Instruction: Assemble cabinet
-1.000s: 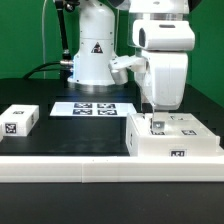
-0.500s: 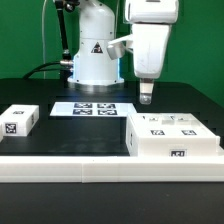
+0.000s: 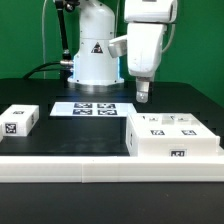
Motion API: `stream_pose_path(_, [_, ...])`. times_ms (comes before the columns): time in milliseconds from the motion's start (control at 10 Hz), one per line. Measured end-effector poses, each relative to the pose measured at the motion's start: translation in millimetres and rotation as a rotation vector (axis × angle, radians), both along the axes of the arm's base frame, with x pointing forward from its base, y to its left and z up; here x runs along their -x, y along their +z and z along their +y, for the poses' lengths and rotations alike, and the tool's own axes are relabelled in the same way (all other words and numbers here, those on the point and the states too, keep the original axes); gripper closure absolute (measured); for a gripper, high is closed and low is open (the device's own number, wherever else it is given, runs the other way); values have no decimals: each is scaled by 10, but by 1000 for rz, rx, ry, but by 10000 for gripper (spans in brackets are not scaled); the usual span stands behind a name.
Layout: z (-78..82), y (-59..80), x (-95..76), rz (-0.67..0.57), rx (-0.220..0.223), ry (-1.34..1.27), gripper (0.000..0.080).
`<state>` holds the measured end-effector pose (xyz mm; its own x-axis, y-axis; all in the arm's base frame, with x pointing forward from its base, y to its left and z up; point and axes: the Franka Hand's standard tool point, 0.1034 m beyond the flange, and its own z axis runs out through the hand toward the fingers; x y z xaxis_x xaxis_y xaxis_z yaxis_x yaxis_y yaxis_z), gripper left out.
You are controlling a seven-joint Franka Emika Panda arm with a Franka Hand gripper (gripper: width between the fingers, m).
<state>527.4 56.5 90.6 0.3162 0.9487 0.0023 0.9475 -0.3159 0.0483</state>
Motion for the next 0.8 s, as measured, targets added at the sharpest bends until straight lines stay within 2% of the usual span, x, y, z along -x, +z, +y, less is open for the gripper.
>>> stream_pose_path(100, [9,0,-2,-7,-8,-95,2])
stream_pose_path(300, [129,-62,107,-71,-69,-367,2])
stream_pose_path(500, [238,-146,160,-63,-114,-602,2])
stream_pose_path(600, [206,-178,162,-50,-127,-657,2])
stream_pose_path(800, [246,-177,166,-37,-150,-794,2])
